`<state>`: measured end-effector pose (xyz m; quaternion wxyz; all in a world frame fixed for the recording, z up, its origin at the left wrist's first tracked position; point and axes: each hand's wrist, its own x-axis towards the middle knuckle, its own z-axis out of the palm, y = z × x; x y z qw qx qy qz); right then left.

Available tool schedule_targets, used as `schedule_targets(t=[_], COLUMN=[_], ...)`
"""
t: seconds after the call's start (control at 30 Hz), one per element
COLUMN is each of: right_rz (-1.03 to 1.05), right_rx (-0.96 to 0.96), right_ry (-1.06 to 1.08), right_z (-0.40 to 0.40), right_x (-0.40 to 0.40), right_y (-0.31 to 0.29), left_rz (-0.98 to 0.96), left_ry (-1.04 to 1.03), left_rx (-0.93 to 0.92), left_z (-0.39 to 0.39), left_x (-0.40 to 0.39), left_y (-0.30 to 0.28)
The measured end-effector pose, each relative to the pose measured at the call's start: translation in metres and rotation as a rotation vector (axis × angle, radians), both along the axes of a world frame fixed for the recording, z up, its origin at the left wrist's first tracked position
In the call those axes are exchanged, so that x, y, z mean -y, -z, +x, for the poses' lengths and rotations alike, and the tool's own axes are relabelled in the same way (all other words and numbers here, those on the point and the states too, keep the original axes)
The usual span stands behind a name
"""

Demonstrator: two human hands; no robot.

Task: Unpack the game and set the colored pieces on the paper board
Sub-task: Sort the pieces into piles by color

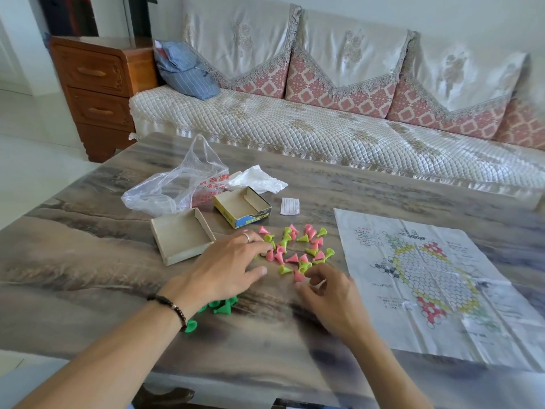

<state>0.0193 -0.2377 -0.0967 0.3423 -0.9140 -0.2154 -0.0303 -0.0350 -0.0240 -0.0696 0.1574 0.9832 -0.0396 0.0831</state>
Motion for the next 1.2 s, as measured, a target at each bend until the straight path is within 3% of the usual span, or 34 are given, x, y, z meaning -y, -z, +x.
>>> schedule_targets(t=[0.23,0.43,0.67,0.87,1.0,1.1,1.2], right_rz=[-0.113,-0.078,-0.096,-0.5,-0.646,-0.44,-0.161], right_rx=[0.12,0.081,0.117,0.113,0.216,0.279,0.119], right_ry=[-0.015,-0.068,-0.085,-0.226,-0.28,-0.19,-0.144], right_z=[0.009,0.015,0.034,0.065,0.068,0.068,0.06], right_x=[-0.018,-0.003,-0.016,-0.039,-0.048,-0.042,-0.025], right_y=[0.006,0.006,-0.014,-0.032,-0.037,-0.036,-0.037], left_rz=[0.069,0.156,0.057,-0.007,-0.018,-0.025,-0.047], left_ry=[0.08,0.135,0.104,0.085,0.076,0.106,0.164], left_rx=[0.104,0.028,-0.04,-0.117,-0.203,-0.245,-0.273], left_z=[0.039,0.048,0.041,0.038,0.036,0.03,0.025], left_x=[0.015,0.014,0.014,0.01,0.01,0.014,0.023], left_y=[0.01,0.015,0.011,0.007,0.003,-0.001,-0.003])
